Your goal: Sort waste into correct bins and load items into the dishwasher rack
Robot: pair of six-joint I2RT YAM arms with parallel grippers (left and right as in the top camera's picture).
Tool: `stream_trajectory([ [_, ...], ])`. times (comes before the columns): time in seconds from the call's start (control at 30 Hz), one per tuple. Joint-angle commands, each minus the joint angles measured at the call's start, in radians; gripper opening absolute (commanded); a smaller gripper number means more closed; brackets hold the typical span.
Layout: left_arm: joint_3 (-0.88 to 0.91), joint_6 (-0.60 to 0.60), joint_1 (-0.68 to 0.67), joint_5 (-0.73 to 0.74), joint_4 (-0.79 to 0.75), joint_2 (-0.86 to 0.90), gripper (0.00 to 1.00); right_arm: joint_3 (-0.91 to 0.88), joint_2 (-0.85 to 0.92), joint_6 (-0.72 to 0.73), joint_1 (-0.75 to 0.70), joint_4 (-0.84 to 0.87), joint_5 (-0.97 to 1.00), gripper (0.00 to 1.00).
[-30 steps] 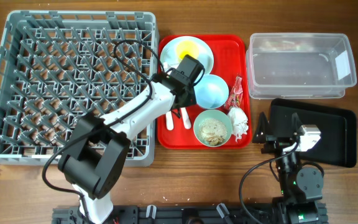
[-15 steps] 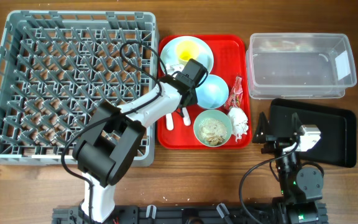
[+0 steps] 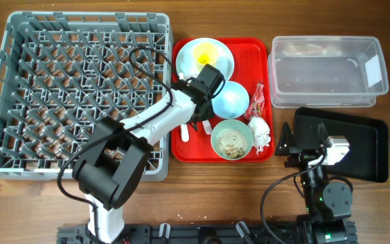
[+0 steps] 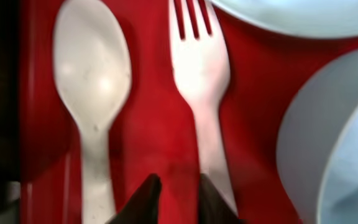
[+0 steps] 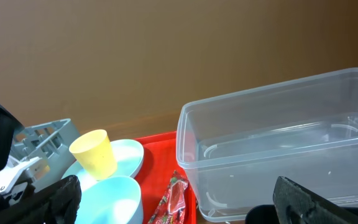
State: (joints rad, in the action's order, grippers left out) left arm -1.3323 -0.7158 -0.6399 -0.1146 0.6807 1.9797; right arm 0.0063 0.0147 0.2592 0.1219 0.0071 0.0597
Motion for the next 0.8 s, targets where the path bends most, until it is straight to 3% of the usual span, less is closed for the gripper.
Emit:
stream_trajectory([
  [0.0, 0.006, -0.021, -0.022, 0.076, 0.005, -0.017, 0.31, -0.001, -0.005, -0.008, 0.004, 0.005, -0.009, 1.0],
  [0.27, 0.006, -0.059, -0.093, -0.037, -0.001, 0.05, 0.33, -0.001, -0.004, -0.008, 0.004, 0.005, -0.009, 1.0],
  [0.57, 0.006, -0.048, -0.09, -0.122, 0.14, 0.051, 0.28, -0.001, -0.005, -0.008, 0.004, 0.005, -0.009, 1.0],
  [0.67, 0.006, -0.048, -0.098, -0.084, 0.128, 0.051, 0.22, -0.001, -0.005, -0.008, 0.004, 0.005, -0.009, 1.0],
  [0.77, 0.01, -0.048, -0.129, -0.077, 0.133, 0.052, 0.08, -0.001, -0.005, -0.008, 0.004, 0.005, -0.009, 1.0],
])
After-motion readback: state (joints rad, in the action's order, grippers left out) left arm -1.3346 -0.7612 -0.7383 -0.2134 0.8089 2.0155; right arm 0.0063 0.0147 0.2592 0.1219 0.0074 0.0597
